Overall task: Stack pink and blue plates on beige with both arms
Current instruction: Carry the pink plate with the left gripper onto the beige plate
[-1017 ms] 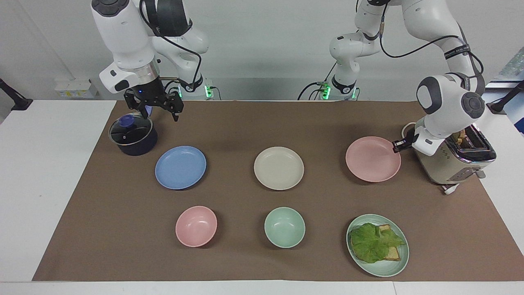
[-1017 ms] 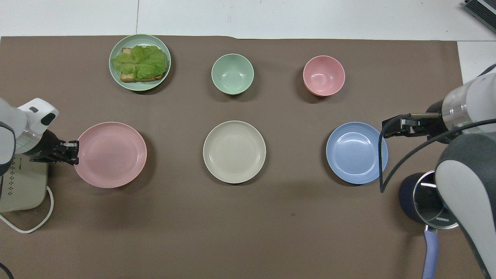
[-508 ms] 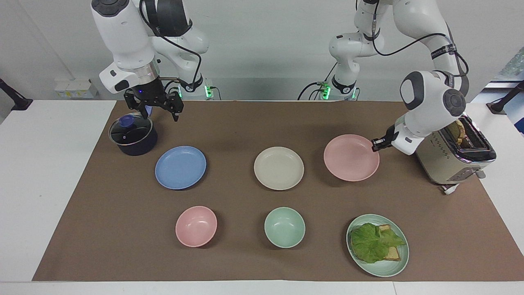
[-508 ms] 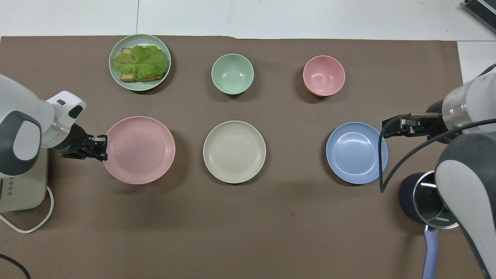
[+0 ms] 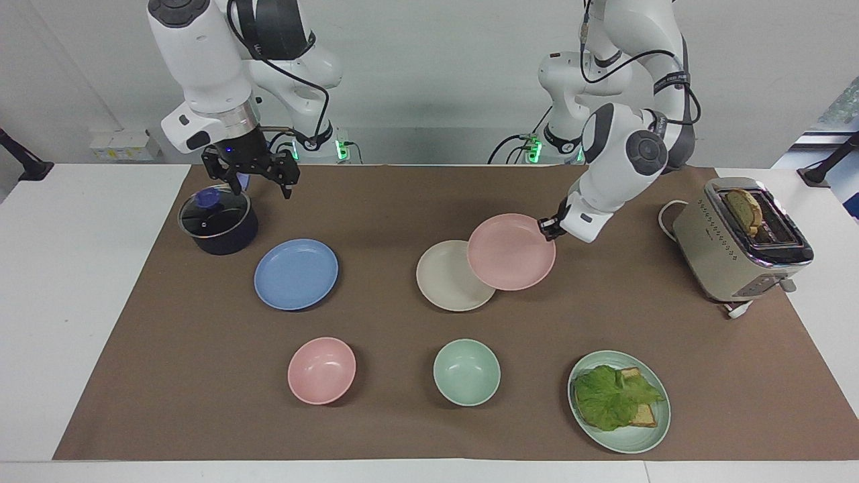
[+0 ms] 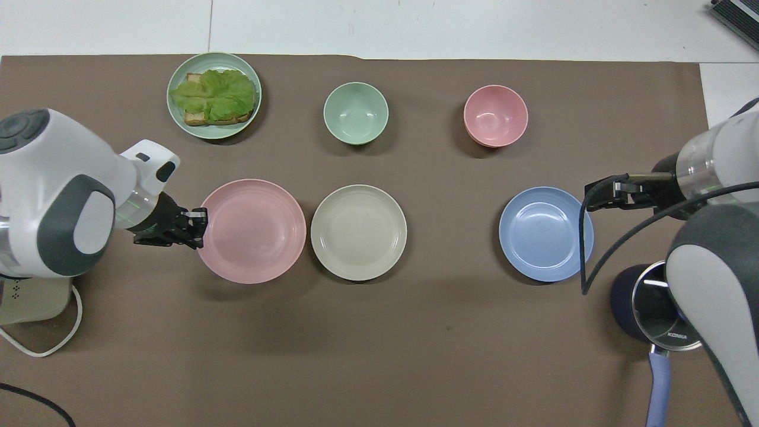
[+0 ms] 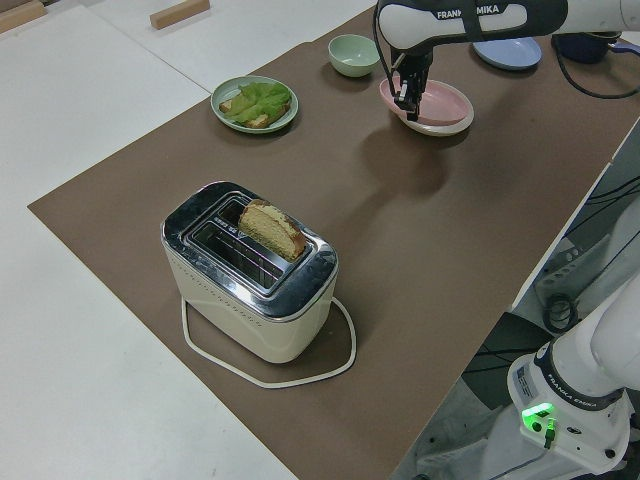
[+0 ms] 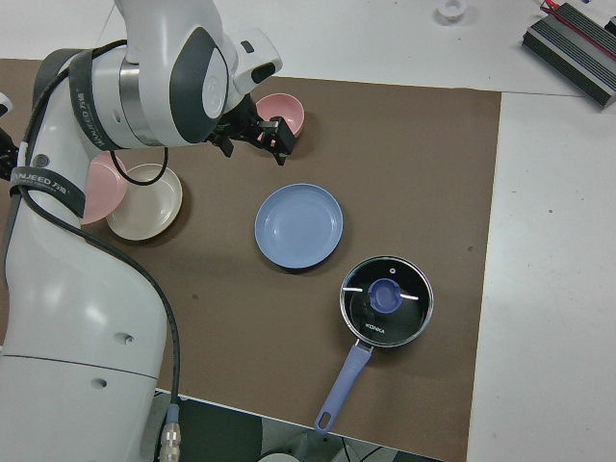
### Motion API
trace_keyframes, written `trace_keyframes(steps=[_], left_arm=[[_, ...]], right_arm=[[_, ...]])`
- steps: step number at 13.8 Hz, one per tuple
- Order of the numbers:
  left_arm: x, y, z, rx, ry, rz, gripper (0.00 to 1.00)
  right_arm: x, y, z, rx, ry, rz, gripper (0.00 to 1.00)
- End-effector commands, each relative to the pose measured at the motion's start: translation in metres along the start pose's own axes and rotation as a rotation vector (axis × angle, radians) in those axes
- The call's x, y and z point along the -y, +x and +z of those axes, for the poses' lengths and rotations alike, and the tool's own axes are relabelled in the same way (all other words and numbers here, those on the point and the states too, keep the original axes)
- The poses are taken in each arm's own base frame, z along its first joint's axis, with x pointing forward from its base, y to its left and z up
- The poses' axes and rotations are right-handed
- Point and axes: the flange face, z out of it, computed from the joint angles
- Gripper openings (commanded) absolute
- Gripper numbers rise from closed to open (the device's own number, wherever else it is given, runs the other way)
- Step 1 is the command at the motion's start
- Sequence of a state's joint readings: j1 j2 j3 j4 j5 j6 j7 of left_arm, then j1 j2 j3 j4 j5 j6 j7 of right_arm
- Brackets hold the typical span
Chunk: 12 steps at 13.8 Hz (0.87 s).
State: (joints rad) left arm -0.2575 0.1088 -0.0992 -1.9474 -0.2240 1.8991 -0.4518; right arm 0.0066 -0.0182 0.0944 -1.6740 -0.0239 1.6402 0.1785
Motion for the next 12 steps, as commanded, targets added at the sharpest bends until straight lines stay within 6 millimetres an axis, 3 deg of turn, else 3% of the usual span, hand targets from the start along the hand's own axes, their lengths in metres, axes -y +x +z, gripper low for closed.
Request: trace_keyframes(steps=[1, 4, 6, 7, 8, 9, 12], left_arm=[[-0.03, -0.016, 0.021, -0.038, -0.034, -0.013, 0.0], [-0.063, -0.025, 0.06, -0.069, -0.038, -0.001, 0.0], [-0.073, -0.021, 0.073, -0.097, -0.053, -0.004, 0.0], [-0.074, -0.022, 0.074, -0.097, -0.052, -0.003, 0.19], [-0.074, -0.022, 0.074, -0.097, -0.052, -0.001, 0.79], [-0.074, -0.022, 0.074, -0.097, -0.052, 0.0, 1.0], [-0.067, -0.014, 0.067, -0.102, -0.053, -0.007, 1.0]], right_arm=[[-0.007, 0.001, 0.002, -0.002, 0.02, -0.021, 1.0], [-0.007, 0.001, 0.001, -0.003, 0.02, -0.021, 1.0], [-0.007, 0.001, 0.002, -0.002, 0.02, -0.021, 1.0], [-0.007, 0.001, 0.002, -0.002, 0.02, -0.021, 1.0], [-0.007, 0.001, 0.002, -0.002, 0.02, -0.021, 1.0], [-0.007, 0.001, 0.002, -0.002, 0.02, -0.021, 1.0], [-0.007, 0.002, 0.002, -0.003, 0.02, -0.021, 1.0]])
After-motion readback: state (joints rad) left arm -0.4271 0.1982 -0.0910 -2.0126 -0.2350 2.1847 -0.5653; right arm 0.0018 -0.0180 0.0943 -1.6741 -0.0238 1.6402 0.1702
